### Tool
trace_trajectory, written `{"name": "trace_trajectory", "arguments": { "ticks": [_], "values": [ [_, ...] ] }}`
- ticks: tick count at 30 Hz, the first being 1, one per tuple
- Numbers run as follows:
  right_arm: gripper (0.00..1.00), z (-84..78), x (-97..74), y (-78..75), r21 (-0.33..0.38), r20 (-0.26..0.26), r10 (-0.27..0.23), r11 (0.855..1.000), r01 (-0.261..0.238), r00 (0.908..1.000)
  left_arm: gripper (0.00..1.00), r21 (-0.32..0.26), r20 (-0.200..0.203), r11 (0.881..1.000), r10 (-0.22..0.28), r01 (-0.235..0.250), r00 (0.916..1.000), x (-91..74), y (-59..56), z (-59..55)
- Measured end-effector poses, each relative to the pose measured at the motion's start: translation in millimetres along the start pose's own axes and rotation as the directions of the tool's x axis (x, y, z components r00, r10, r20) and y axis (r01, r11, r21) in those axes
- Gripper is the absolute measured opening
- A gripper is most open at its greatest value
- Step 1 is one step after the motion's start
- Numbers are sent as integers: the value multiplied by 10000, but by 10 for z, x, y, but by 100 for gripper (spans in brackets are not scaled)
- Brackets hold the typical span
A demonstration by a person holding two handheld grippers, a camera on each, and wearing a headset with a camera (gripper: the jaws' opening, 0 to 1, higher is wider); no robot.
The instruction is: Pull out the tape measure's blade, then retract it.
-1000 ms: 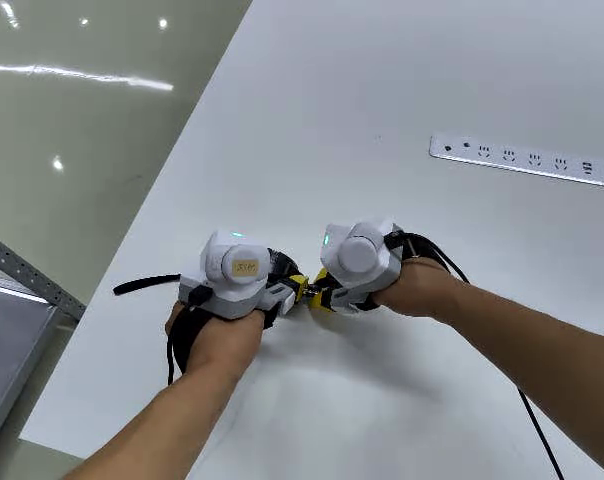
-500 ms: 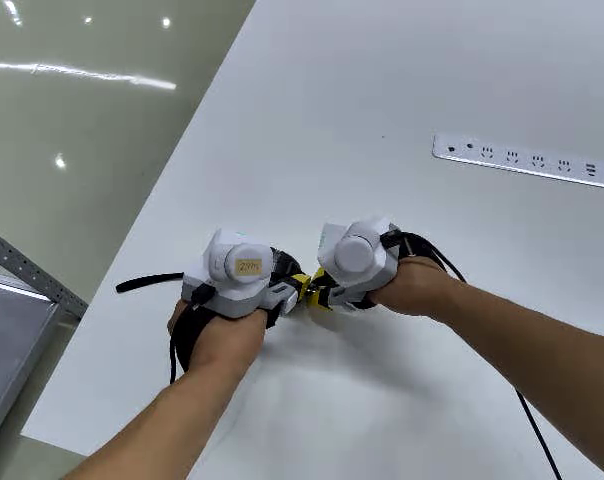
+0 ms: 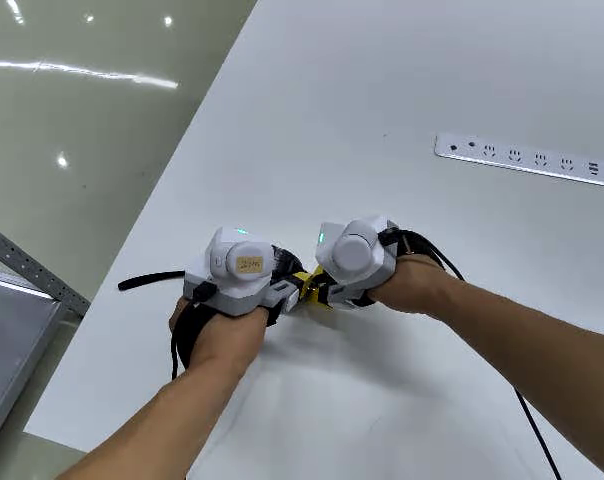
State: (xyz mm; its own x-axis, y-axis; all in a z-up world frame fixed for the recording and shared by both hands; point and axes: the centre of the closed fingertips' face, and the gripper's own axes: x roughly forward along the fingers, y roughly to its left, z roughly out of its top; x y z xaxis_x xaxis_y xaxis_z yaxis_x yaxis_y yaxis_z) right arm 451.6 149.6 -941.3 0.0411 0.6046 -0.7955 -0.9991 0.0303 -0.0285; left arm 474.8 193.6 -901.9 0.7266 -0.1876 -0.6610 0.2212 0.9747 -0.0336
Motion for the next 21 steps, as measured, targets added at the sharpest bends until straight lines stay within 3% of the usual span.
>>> {"name": "trace_trajectory", "arguments": {
  "ticks": [21],
  "values": [
    [14, -4, 9, -17, -4, -45, -165, 9999, 165, 9999, 58, 24, 197, 10000, 23, -23, 9998, -1, -5, 24]
  ]
}}
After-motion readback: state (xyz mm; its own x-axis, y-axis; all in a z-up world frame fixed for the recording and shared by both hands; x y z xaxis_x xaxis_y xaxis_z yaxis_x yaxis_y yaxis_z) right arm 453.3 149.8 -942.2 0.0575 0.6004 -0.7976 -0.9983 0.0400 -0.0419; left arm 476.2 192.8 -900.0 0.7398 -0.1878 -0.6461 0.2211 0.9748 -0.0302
